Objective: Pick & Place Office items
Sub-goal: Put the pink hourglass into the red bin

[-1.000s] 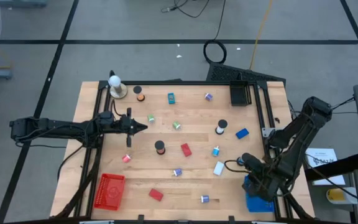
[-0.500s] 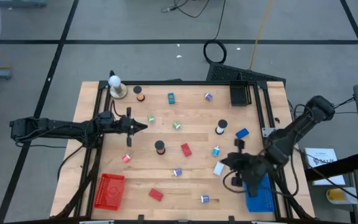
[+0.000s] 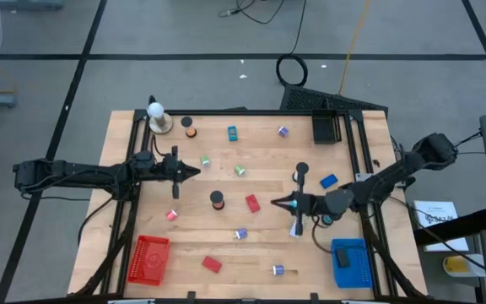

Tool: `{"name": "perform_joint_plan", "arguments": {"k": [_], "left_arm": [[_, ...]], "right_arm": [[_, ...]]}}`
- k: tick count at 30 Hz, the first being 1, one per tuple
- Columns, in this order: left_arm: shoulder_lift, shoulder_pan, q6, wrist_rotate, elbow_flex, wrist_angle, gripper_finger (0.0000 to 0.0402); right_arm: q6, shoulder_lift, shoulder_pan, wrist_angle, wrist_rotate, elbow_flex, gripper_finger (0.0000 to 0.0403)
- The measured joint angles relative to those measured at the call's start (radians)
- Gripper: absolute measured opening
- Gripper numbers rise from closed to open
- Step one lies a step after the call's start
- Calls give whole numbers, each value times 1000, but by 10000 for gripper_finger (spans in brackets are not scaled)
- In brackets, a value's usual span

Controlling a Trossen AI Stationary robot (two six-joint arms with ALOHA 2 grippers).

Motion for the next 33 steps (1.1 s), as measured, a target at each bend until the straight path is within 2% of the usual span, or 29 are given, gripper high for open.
{"name": "perform_joint_plan", "arguments": {"k": [3,12,18,21,25,29,33], "left_arm": [[0,0,-37,0,0,0,26],[0,-5,-77,-2,0,93,25],[0,-49,-20,-86,0,104,6],[0,-70,-20,-102,0,104,4],[0,-93,-81,-102,0,104,10],[0,-98,-41,-106,0,103,27],[0,-98,-14,-106,0,95,23]], "right_arm": [[9,-1,-42,79,1,-36,6],[1,-1,-119,124,3,-43,4],[-13,-1,-140,146,1,-43,4],[49,-2,-163,143,8,-43,4],[94,-15,-203,75,19,-32,1],[108,-14,-232,-49,90,7,1],[134,-14,-261,-157,114,46,1]]}}
